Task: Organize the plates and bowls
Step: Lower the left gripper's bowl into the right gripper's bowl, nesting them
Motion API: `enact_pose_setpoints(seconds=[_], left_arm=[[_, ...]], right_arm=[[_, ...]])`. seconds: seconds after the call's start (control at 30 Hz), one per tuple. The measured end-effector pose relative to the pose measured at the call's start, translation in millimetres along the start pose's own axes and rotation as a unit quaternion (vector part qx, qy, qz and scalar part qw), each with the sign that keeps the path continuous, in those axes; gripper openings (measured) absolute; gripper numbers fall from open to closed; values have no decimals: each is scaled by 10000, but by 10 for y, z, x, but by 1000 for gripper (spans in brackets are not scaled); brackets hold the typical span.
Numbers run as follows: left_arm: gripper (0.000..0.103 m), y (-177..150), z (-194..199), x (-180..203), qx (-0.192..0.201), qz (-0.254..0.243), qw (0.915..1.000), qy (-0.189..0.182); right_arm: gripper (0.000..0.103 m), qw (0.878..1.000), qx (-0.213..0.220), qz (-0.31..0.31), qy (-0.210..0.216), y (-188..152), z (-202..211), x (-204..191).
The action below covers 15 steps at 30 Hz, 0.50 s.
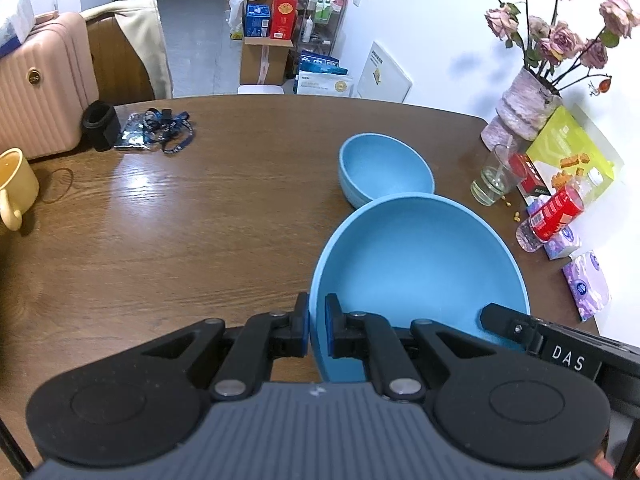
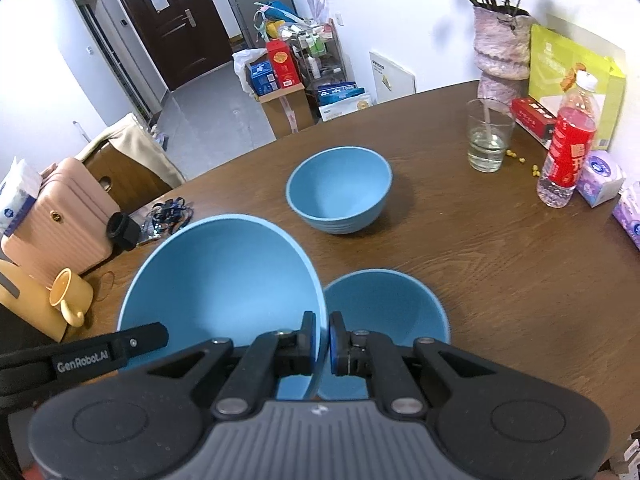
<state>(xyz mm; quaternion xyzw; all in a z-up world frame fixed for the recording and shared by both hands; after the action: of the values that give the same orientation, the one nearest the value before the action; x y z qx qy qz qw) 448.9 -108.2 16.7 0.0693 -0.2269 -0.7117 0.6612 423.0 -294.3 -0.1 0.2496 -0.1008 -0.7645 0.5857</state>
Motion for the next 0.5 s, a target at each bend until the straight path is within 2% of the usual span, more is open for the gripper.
enact_pose_setpoints(seconds=[0.5], left_arm=[[8, -109, -275, 465, -100, 31, 9999, 8]], right_arm=[[6, 9999, -104, -44, -66, 25, -81, 535]])
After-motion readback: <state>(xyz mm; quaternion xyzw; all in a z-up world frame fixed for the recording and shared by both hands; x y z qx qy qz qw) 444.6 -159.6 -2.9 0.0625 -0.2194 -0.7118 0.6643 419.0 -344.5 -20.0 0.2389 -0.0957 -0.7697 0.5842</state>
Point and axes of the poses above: each gripper's, at about its wrist camera, not at the fingertips, and z roughly against the way its jaws point, x to its right, y to its top, the point moved 1 cm from there along -z, roughly the way its jaws point, and after that the axes turned 6 degrees about -x, right-handed, at the moved point
